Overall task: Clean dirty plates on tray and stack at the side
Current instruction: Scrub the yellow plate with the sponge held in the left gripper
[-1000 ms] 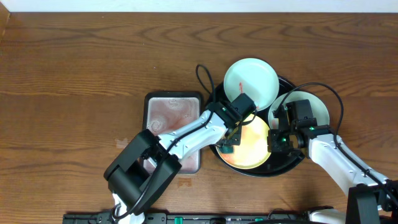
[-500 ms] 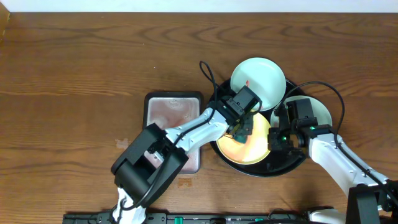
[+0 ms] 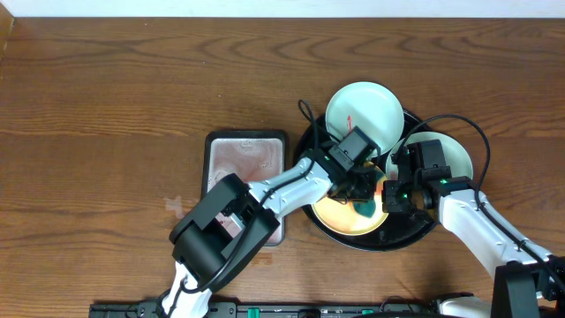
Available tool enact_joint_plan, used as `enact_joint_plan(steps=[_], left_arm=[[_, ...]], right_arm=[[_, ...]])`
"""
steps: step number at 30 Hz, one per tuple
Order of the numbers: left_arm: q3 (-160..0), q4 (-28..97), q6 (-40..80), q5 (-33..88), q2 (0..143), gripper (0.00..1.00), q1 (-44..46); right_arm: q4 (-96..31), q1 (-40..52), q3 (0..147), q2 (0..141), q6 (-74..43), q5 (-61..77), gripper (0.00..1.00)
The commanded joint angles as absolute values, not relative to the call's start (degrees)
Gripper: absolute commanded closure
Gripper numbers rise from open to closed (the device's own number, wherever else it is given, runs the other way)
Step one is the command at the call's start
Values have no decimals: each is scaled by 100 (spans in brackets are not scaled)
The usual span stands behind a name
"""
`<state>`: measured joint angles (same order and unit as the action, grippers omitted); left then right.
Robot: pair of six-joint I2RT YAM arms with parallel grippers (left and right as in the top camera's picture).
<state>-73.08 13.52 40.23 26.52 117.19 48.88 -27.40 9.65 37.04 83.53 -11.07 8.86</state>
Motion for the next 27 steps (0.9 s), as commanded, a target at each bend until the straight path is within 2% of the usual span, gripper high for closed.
enact_joint_plan(steps=[1,5,14,18,24,27], left_arm=[[-7295,1538,4012,3131,11981,93,4928],[-7295,1981,3817,2799,11981,93,4742],[-7380,3551,3691,78,11939,93,4235],[-7548,4034,3559,-762,11797,92,4222],[-7752,4047,3562,-760,11653,93,4228],[-7749,3642,3564,-169,11677,93,4230]], right_arm=[[-2803,985,3717,8390,-976,834,99],[-2805,985,3717,8390,-974,775,99],[-2812,985,3717,8390,-956,768,99],[-2812,985,3717,8390,-956,753,99],[-2812,985,3717,8390,-956,746,99],[-2829,985,3717,8390,-956,744,99]])
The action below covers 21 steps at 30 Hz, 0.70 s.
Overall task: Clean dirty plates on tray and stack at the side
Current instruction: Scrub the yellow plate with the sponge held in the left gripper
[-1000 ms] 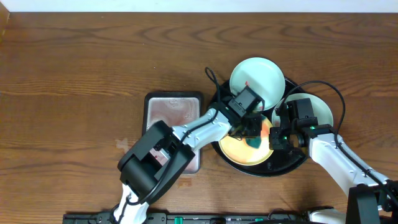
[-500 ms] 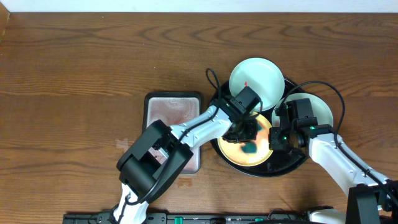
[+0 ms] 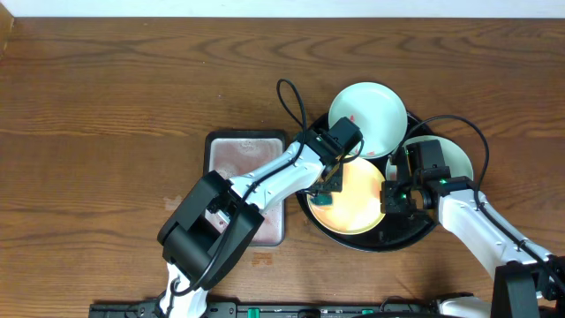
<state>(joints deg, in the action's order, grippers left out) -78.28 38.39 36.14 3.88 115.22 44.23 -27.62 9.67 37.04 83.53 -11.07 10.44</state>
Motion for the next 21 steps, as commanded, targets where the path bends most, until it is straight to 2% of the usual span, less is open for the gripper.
enact_joint_plan(steps=[1,7,17,21], left_arm=[[-7747,3461,3564,89,11688,92,4235],[-7747,2519,3693,1503,11747,92,4372],[-7695,2480,3997,2327,11773,92,4984],[-7695,2818,3975,2189,11773,92,5094]], right_arm=[[-2832,985,3717,8390,-956,744,99],[-2834,985,3717,8390,-956,746,99],[-2897,985,3717,8390,-958,746,99],[-2926,985,3717,8390,-958,749,99]])
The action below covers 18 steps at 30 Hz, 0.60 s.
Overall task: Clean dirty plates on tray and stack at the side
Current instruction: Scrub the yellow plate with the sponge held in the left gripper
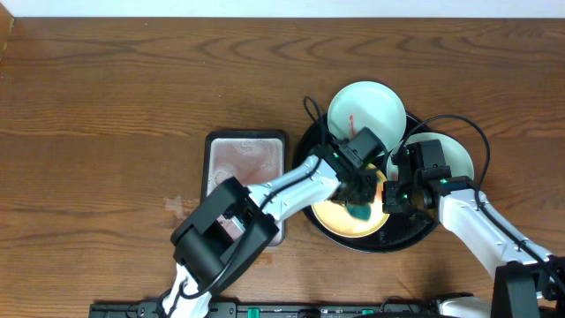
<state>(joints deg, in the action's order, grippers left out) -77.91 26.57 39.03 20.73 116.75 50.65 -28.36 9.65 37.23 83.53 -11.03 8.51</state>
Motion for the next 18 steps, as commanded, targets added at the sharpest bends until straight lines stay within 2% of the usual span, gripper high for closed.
enact_joint_plan(steps=[1,7,11,15,18], left_arm=[[-7695,2947,3979,2027,11773,92,5059],[-7695,3465,3970,1372,11771,92,4495],[-7697,3972,3756,368,11736,93,4112],[-7835,4414,3538,-353,11611,92,4025],[-7937,4482,3465,-445,11406,93,4071]], right_arm=[[-2936,985,3717,8390,-958,749,99],[-2939,985,3717,8390,-958,749,99],[-2941,985,3717,8390,-958,749,99],[-2936,985,3717,8390,-958,749,99],[-2941,985,3717,8390,-958,749,99]])
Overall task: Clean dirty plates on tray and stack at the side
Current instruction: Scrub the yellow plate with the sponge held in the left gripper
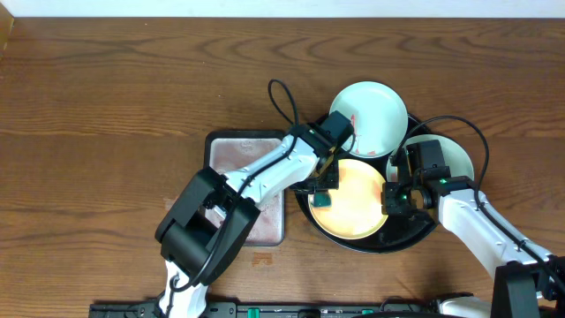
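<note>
A yellow plate (357, 205) lies in the round black tray (415, 231). My left gripper (321, 195) is at the plate's left edge, shut on a small green sponge (320, 201) pressed on the plate. At the plate's right rim my right gripper (388, 198) appears shut on that rim. Two pale green plates rest on the tray's far side. The one with a red smear (375, 117) is at the back, the other (455, 159) at the right, half hidden by my right wrist.
A grey rectangular pan (237, 159) with a pinkish film lies on the table left of the tray, partly under my left arm. The left arm's cable (281, 95) loops up behind it. Brown wooden table (106, 106) spreads to the left and back.
My left gripper has moved with the sponge from the right middle of the yellow plate to its left edge. The right arm and the plates are where they were.
The sponge was first on the right middle of the yellow plate, then at its left edge, then back at the right middle, and now at the left edge again. Throughout, my right gripper stayed at the plate's right rim.
</note>
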Available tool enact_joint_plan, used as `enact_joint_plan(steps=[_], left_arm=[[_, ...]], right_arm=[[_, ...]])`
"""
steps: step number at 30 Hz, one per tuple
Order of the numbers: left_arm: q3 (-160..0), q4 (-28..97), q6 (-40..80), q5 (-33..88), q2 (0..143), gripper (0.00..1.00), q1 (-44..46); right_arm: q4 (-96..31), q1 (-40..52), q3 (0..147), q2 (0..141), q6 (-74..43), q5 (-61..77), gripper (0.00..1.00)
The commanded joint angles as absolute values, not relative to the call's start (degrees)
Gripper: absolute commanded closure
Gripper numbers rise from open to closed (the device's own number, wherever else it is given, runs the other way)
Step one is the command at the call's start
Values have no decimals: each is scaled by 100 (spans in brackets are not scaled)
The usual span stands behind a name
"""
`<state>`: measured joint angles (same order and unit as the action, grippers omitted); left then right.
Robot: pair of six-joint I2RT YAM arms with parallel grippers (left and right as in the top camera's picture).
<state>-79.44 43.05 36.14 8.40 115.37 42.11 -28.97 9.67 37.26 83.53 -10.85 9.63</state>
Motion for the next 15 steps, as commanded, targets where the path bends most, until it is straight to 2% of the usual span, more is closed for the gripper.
enact_joint_plan(steps=[1,7,15], left_arm=[[-7946,4473,3468,-379,11284,93,4088],[-7953,4554,3470,126,10307,93,4093],[-7902,5518,3100,34,9203,92,3653]], right_arm=[[-2947,985,3717,8390,-958,749,99],[-2956,985,3717,8390,-961,753,99],[-2961,985,3728,8366,-967,923,99]])
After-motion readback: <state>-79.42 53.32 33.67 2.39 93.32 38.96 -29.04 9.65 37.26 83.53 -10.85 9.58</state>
